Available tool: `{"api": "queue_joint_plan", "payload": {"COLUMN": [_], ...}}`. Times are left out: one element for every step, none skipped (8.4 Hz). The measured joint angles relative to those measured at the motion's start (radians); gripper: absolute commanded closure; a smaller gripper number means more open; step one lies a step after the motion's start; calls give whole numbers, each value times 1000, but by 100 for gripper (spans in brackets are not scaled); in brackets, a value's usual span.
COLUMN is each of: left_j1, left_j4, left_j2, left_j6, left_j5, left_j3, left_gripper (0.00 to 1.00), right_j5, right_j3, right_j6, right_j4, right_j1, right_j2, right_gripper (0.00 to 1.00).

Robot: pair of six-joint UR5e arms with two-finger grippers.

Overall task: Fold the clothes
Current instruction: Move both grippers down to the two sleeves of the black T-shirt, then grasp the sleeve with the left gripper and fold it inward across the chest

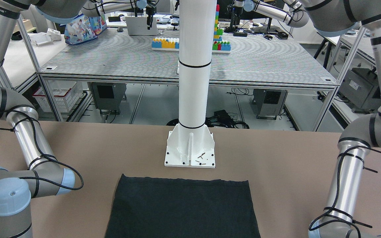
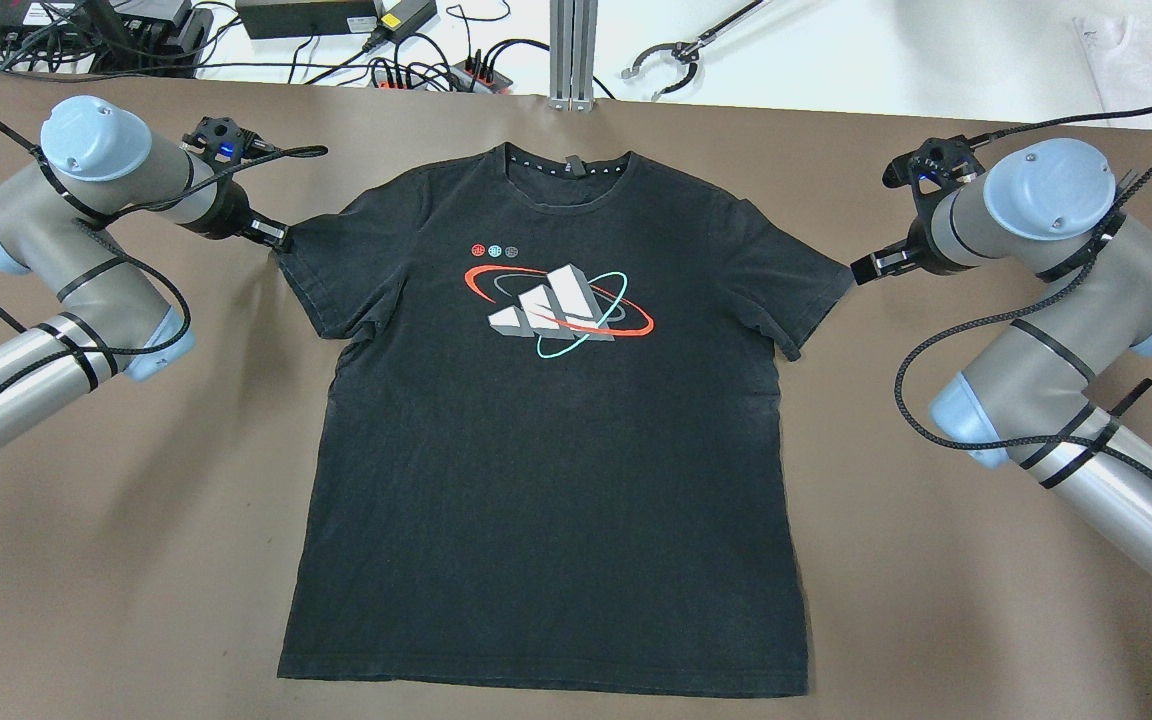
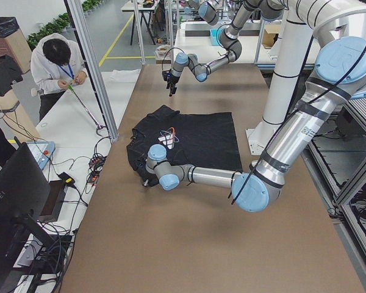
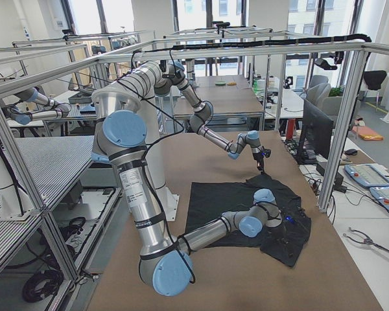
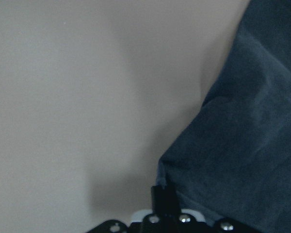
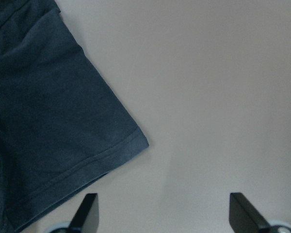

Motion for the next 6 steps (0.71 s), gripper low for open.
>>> {"api": "queue_joint_plan", "payload": {"left_j1": [-1, -1, -1, 0, 0, 3], "left_j4": [-4, -5, -5, 1, 15, 34], "left_j2": [1, 1, 1, -1, -9, -20], "left_j6": [-2, -19, -57, -104, -157, -217], "left_j5": [-1, -3, -8, -18, -40, -52], "left_j3": [-6, -25, -56, -100, -140, -168], "left_gripper": [100, 100, 100, 100, 100, 100], "right_j5": [0, 0, 0, 1, 0, 0], "right_j3": [0, 0, 1, 2, 3, 4], "right_j6": [1, 5, 12, 16, 19, 21], "right_j4": [0, 0, 0, 1, 1, 1], "right_j1": [-2, -5, -8, -9, -10, -10], "right_j2": [0, 0, 1, 1, 1, 1], "right_gripper": [5, 5, 5, 5, 5, 5]}}
